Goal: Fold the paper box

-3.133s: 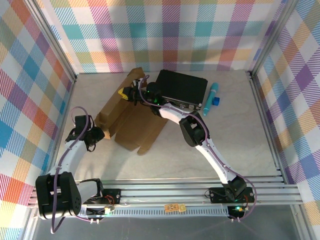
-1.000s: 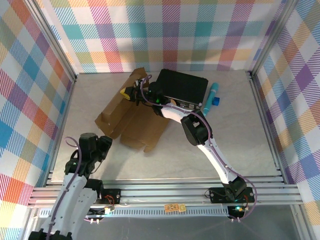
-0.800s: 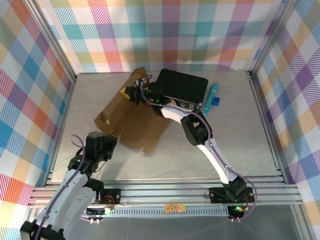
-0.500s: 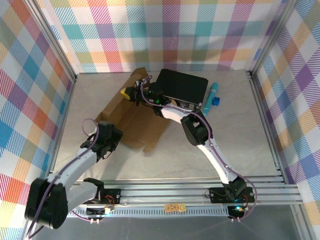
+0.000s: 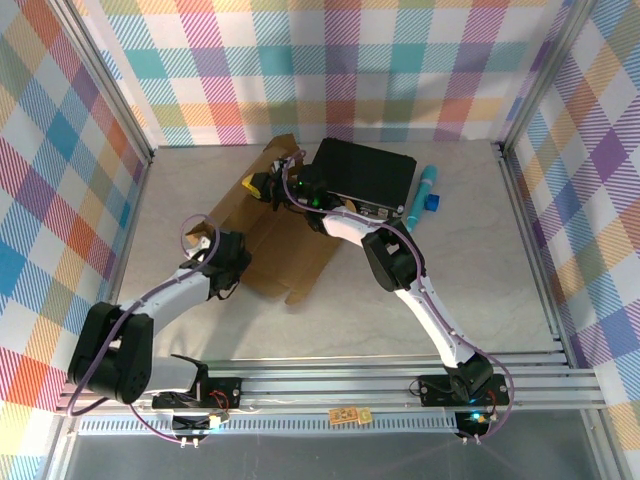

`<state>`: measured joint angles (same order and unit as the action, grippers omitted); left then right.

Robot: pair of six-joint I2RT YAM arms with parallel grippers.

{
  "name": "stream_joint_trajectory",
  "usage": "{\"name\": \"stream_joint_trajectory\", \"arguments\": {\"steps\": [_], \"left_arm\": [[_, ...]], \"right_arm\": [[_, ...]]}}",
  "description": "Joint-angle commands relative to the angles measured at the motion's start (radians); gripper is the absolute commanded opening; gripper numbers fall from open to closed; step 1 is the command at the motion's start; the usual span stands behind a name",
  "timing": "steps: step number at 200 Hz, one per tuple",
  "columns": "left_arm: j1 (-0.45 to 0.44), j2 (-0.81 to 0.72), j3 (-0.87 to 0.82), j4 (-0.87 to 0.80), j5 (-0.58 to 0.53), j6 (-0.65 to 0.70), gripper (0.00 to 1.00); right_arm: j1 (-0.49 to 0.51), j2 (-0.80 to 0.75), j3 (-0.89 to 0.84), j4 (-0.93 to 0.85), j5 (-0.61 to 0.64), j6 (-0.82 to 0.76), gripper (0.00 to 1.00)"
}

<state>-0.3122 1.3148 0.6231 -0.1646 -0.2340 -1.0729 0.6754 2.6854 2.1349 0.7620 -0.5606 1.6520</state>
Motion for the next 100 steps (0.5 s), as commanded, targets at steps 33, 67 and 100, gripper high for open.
{"name": "stream_joint_trajectory", "arguments": {"steps": [33, 67, 100], "left_arm": [[-0.024, 0.014, 0.011, 0.169, 0.073, 0.061, 0.56], [-0.050, -0.187, 0.120, -0.208, 0.038, 0.076, 0.65], [-0.029, -0.408, 0.242, -0.579, -0.073, 0.134, 0.79]], "right_arm": [[-0.008, 0.000, 0.025, -0.042, -0.007, 0.000, 0.00], [-0.014, 0.003, 0.034, -0.049, -0.007, -0.002, 0.00], [-0.015, 0.020, 0.061, -0.050, -0.013, 0.008, 0.00]]}}
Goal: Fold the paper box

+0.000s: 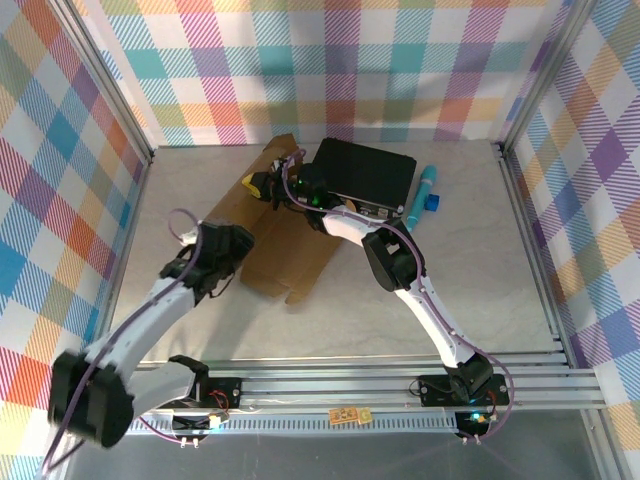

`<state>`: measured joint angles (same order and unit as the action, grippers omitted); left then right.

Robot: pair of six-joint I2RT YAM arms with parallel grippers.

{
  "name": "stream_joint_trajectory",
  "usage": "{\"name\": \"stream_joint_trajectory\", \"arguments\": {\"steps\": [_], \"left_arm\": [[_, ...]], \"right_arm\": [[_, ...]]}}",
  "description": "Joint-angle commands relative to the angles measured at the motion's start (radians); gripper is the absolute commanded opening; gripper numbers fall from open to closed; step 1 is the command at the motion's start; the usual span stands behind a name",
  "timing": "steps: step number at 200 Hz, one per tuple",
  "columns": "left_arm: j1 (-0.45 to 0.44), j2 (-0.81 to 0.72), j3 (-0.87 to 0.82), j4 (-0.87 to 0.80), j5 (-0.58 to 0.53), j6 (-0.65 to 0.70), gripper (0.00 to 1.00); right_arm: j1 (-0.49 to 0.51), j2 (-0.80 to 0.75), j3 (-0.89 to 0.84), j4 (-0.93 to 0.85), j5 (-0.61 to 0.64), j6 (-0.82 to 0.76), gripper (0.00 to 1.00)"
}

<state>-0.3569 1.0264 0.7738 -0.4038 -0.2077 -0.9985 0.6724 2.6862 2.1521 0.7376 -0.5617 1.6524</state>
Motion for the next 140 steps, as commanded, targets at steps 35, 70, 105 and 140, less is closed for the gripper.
{"name": "stream_joint_trajectory", "arguments": {"steps": [35, 70, 105, 140], "left_arm": [[0.365, -0.177, 0.109, -0.402, -0.002, 0.207, 0.70], [0.581, -0.026, 0.041, -0.237, 0.039, 0.254, 0.49], [0.625, 0.225, -0.025, 0.067, 0.264, 0.262, 0.40], [0.586, 0.337, -0.043, 0.196, 0.383, 0.301, 0.36]], "right_arm": [[-0.011, 0.027, 0.054, -0.027, -0.016, 0.010, 0.00], [-0.011, 0.023, 0.050, -0.025, -0.024, 0.008, 0.00], [-0.011, 0.024, 0.052, -0.026, -0.031, 0.005, 0.00], [-0.010, 0.027, 0.039, 0.031, -0.045, 0.018, 0.00]]}}
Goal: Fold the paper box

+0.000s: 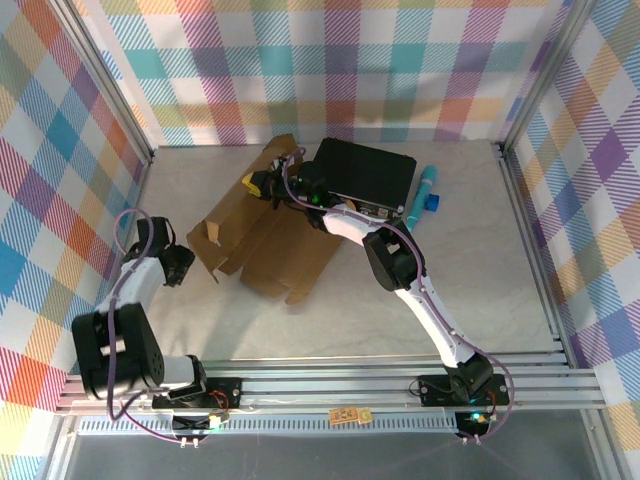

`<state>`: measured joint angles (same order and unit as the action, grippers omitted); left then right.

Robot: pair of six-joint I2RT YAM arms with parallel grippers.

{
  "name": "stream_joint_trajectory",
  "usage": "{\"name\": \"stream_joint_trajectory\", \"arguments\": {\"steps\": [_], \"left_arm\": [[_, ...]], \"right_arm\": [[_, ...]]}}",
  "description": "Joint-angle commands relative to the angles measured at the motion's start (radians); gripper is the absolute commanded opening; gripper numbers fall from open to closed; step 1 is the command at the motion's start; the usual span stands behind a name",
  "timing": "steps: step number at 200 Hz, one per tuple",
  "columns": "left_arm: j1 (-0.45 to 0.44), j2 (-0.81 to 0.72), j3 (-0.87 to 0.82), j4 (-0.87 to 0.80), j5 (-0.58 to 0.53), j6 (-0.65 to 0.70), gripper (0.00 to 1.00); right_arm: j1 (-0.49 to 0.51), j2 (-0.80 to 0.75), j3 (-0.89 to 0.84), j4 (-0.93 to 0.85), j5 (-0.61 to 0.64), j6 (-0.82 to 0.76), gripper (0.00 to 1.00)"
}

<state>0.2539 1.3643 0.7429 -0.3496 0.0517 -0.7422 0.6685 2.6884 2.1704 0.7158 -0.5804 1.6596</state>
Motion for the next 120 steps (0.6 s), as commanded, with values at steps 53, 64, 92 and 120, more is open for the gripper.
{"name": "stream_joint_trajectory", "arguments": {"steps": [53, 64, 92, 120], "left_arm": [[-0.115, -0.129, -0.112, 0.174, 0.105, -0.016, 0.39], [-0.124, -0.139, -0.130, 0.179, 0.106, -0.022, 0.39], [-0.150, -0.139, -0.142, 0.176, 0.103, -0.004, 0.40], [-0.180, -0.147, -0.145, 0.180, 0.093, 0.008, 0.40]], "right_arm": [[-0.006, 0.006, -0.044, 0.206, -0.045, 0.051, 0.00], [-0.006, -0.002, -0.060, 0.231, -0.055, 0.053, 0.00], [-0.008, -0.023, -0.110, 0.265, -0.077, 0.057, 0.00], [-0.011, -0.040, -0.173, 0.294, -0.079, 0.058, 0.00]]}}
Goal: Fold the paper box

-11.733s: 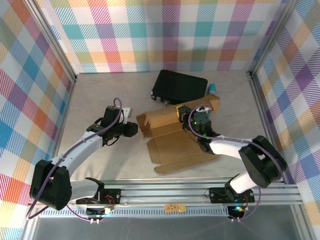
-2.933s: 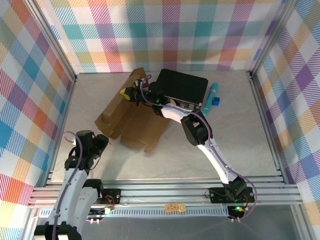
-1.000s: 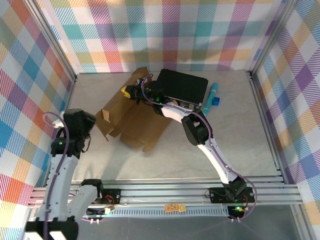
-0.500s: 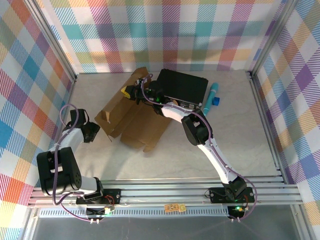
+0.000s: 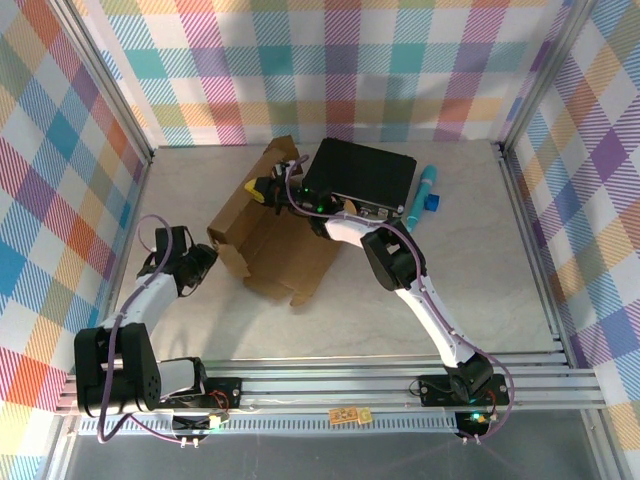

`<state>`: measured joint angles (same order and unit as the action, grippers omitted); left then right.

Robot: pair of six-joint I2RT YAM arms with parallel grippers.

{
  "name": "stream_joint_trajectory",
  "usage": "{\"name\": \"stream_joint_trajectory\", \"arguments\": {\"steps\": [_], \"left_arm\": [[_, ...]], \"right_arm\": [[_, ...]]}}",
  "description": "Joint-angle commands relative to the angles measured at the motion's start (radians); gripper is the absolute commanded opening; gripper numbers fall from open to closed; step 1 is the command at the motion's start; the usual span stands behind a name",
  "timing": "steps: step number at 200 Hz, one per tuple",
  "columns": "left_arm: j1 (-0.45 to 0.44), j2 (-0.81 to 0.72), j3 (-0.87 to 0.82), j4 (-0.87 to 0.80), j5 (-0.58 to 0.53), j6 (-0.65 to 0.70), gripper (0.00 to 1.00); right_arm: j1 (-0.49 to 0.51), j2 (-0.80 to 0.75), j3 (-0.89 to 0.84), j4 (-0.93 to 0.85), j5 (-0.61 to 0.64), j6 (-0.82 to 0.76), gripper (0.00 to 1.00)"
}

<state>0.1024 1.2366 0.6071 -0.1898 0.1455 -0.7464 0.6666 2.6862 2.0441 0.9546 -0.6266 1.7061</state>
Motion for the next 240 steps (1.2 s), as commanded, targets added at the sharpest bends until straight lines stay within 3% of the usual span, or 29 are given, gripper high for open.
{"name": "stream_joint_trajectory", "arguments": {"steps": [1, 100, 148, 240], "left_arm": [[-0.030, -0.020, -0.009, 0.020, -0.001, 0.014, 0.40], [-0.155, -0.159, -0.093, 0.087, -0.012, 0.032, 0.40], [-0.198, -0.113, -0.056, 0.095, 0.003, 0.123, 0.41], [-0.271, 0.020, 0.027, 0.085, -0.104, 0.230, 0.48]], "right_arm": [[-0.010, -0.038, -0.048, 0.056, -0.032, 0.011, 0.00], [-0.022, -0.030, -0.027, 0.020, -0.029, 0.000, 0.00], [-0.023, -0.025, -0.018, 0.004, -0.029, 0.000, 0.00], [-0.022, -0.009, 0.010, -0.004, -0.033, 0.009, 0.00]]}}
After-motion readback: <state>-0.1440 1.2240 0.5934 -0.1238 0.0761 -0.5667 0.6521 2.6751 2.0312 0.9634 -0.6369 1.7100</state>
